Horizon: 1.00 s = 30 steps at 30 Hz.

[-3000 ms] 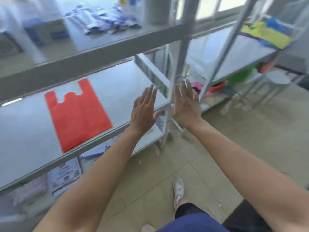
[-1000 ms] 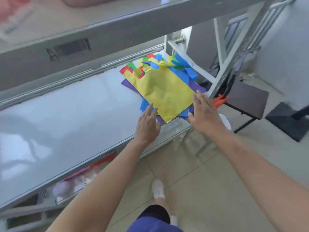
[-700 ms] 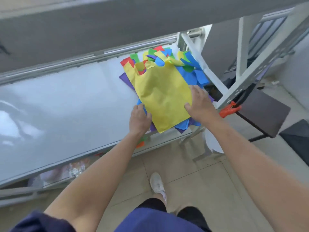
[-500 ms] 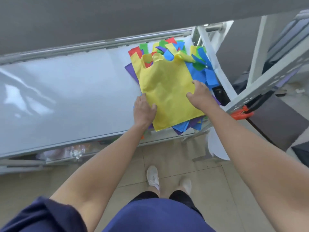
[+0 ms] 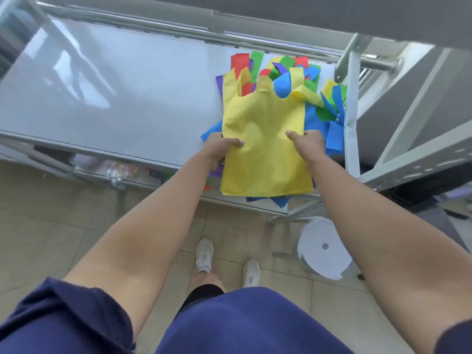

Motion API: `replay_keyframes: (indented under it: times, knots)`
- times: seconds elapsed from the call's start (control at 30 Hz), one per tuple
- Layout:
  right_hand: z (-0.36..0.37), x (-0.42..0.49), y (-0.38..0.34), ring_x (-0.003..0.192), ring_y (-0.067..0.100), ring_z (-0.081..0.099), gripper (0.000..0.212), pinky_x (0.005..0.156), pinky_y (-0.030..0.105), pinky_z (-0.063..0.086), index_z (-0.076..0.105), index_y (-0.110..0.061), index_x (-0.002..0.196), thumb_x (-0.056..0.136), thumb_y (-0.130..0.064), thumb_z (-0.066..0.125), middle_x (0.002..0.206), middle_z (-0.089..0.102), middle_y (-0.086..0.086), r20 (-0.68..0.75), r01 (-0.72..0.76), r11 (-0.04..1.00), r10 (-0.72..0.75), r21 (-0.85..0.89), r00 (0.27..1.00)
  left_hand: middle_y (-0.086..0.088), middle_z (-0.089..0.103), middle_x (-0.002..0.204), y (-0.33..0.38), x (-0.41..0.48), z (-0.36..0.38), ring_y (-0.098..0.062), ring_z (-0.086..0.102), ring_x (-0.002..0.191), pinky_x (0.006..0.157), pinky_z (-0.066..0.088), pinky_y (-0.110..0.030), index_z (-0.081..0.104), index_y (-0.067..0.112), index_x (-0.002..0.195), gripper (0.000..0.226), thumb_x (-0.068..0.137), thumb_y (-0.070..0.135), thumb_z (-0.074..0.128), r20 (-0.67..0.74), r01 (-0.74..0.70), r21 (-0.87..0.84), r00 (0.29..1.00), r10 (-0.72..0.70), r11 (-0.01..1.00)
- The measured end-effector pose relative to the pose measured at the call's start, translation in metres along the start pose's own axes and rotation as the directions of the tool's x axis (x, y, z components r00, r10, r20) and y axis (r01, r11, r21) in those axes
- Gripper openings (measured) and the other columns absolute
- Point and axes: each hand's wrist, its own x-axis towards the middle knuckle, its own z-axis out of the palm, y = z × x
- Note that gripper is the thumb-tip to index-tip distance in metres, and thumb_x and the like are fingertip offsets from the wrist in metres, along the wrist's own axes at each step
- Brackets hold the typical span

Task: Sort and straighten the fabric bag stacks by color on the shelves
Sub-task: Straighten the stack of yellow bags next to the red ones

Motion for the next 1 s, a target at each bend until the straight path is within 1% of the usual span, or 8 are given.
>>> replay_keyframes:
  times: [0.1,0.3,0.43,0.6,0.67,0.73,0.8,1.0]
  knots:
    - [-0.005,-0.001,0.003,0.084,0.024,0.052,0.037,0.069,0.035,0.045,0.055,-0.014,0.083,0.089,-0.045,0.075,0.087,0.056,0.002,0.071,0.035,0.996,-0.042,0.085,0.997,-0.011,0.076,0.121,-0.013,-0.021,-0.007,-0.029,0.075,0.104,0.09,0.062,-0.048,0.067,0.01,0.128,0.039,0.089,0.009,0.069,0.12,0.064,-0.149,0.992,-0.046,0.987]
    - [-0.008,-0.026,-0.004,0.064,0.016,0.066,0.011,0.046,0.022,0.047,0.068,-0.012,0.097,0.096,-0.022,0.072,0.084,0.07,0.004,0.462,-0.05,0.996,0.012,0.071,0.887,-0.012,0.076,0.109,-0.023,-0.062,-0.034,-0.032,0.074,0.092,0.083,0.061,-0.044,0.067,0.006,0.132,0.044,0.089,0.012,0.06,0.12,0.154,-0.248,0.985,-0.127,0.957]
    - [0.008,-0.036,-0.014,0.069,0.014,0.071,0.006,0.062,0.023,0.059,0.072,-0.011,0.098,0.096,-0.011,0.066,0.092,0.073,0.005,0.532,-0.004,0.989,-0.076,0.147,0.843,-0.012,0.078,0.107,-0.024,-0.087,-0.056,-0.029,0.077,0.089,0.074,0.062,-0.038,0.067,0.005,0.128,0.033,0.097,0.012,0.056,0.062,0.093,-0.323,0.995,-0.077,0.942]
    - [0.057,-0.067,-0.057,0.064,0.021,0.057,0.01,0.061,0.03,0.056,0.067,-0.015,0.08,0.085,-0.009,0.061,0.074,0.06,0.004,0.486,-0.017,0.947,-0.148,0.32,0.861,-0.015,0.074,0.124,-0.048,-0.119,-0.117,-0.032,0.074,0.109,0.086,0.061,-0.044,0.063,0.002,0.134,0.037,0.104,0.022,0.059,-0.08,0.028,-0.425,0.994,-0.068,0.905]
    - [0.083,-0.087,-0.073,0.062,0.023,0.054,0.009,0.057,0.028,0.05,0.065,-0.016,0.084,0.076,-0.019,0.066,0.073,0.056,0.006,0.598,-0.14,0.926,-0.106,0.351,0.794,-0.016,0.074,0.123,-0.061,-0.135,-0.146,-0.032,0.075,0.107,0.089,0.062,-0.046,0.065,0.002,0.132,0.034,0.103,0.02,0.06,-0.144,-0.025,-0.469,0.988,-0.049,0.883]
    - [0.116,-0.114,-0.089,0.079,0.031,0.073,0.043,0.073,0.038,0.061,0.073,-0.009,0.107,0.069,-0.029,0.08,0.093,0.074,0.014,0.756,-0.189,0.953,-0.058,0.236,0.652,-0.02,0.07,0.13,-0.079,-0.152,-0.181,-0.036,0.071,0.116,0.098,0.058,-0.052,0.063,0.003,0.136,0.038,0.101,0.019,0.062,-0.195,-0.072,-0.511,0.98,-0.034,0.856]
    - [0.147,-0.137,-0.103,0.104,0.036,0.075,0.051,0.089,0.05,0.061,0.071,-0.001,0.12,0.077,-0.024,0.087,0.115,0.076,0.018,0.804,-0.085,0.982,-0.085,0.166,0.589,-0.023,0.07,0.128,-0.093,-0.17,-0.208,-0.04,0.07,0.117,0.09,0.061,-0.052,0.063,-0.001,0.135,0.037,0.101,0.015,0.063,-0.255,-0.113,-0.529,0.967,-0.03,0.841]
    - [0.283,-0.235,-0.16,0.104,0.037,0.074,0.02,0.099,0.056,0.056,0.074,0.0,0.108,0.092,-0.011,0.075,0.116,0.075,0.02,0.844,0.174,0.982,-0.157,0.077,0.512,-0.024,0.075,0.116,-0.173,-0.232,-0.343,-0.038,0.075,0.105,0.089,0.062,-0.054,0.07,-0.007,0.119,0.03,0.098,0.015,0.07,-0.491,-0.219,-0.561,0.864,-0.108,0.799]
